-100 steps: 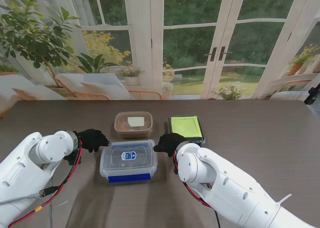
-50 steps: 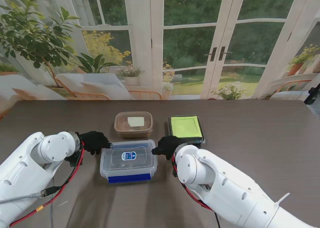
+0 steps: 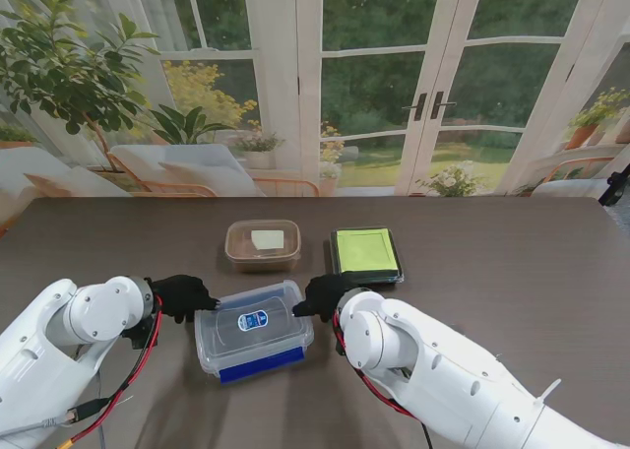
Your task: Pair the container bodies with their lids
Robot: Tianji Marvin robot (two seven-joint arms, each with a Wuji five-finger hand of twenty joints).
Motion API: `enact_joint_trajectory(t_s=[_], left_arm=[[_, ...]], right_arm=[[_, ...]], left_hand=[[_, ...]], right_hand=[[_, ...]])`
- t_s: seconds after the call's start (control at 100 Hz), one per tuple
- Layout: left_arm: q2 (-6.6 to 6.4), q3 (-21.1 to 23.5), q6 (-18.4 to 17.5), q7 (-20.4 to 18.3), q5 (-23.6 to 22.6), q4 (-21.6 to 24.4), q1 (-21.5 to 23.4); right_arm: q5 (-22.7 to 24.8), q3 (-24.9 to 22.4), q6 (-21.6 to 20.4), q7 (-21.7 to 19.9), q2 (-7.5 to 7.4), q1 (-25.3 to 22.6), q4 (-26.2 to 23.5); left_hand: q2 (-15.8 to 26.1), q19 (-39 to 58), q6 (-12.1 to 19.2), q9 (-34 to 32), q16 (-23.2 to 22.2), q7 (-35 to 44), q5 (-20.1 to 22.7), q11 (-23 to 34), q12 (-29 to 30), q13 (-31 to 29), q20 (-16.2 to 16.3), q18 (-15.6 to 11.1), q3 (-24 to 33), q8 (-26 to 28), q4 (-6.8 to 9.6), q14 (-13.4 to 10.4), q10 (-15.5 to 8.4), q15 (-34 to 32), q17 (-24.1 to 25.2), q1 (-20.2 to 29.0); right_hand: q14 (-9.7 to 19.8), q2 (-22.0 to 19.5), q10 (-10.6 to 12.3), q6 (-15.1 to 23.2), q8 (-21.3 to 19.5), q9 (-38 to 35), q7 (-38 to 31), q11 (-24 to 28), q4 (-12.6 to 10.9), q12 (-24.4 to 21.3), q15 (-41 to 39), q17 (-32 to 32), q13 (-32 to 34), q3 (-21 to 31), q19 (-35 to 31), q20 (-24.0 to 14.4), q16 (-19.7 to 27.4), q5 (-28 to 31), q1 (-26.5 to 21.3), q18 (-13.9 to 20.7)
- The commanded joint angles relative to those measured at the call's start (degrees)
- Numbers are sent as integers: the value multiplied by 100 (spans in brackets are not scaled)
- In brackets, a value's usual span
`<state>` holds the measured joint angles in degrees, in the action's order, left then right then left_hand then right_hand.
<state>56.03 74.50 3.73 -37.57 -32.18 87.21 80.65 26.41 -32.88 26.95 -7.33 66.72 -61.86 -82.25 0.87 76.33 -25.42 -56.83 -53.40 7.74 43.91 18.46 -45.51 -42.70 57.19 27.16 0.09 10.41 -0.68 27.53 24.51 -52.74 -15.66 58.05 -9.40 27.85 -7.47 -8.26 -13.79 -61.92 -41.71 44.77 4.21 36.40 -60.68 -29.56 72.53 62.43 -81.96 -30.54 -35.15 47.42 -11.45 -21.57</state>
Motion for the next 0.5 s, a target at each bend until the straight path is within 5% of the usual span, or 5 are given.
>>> enact_joint_trajectory(t_s=[0.0,0.49], left_arm=[[-3,-8,43,-197,-3,99,113],[-42,246,368,-436,-147,909,711]], right_arm=[[4,57,-74,-95,68,-8,-9],[-55,390,-412,27,223,263,210]], left_hand=[[228,99,372,-5,-38,103,160,64,-66,-78,-34,-246,-63,30,63,185,203,-51,22,25],[249,103,225,-32,-32,102,149,73,-62,-96,-38,-235,-71,61,64,187,204,-53,6,-9]], right_hand=[[110,252,158,518,-82,-103,-99,-11,87,-38,-87,-1185,243,220,-104,82,-52,206,-113,37],[290,425,284,591,-157,-239,-166,-5,155,-26,-210,-1285,262,642,-87,130,-91,253,-434,131]])
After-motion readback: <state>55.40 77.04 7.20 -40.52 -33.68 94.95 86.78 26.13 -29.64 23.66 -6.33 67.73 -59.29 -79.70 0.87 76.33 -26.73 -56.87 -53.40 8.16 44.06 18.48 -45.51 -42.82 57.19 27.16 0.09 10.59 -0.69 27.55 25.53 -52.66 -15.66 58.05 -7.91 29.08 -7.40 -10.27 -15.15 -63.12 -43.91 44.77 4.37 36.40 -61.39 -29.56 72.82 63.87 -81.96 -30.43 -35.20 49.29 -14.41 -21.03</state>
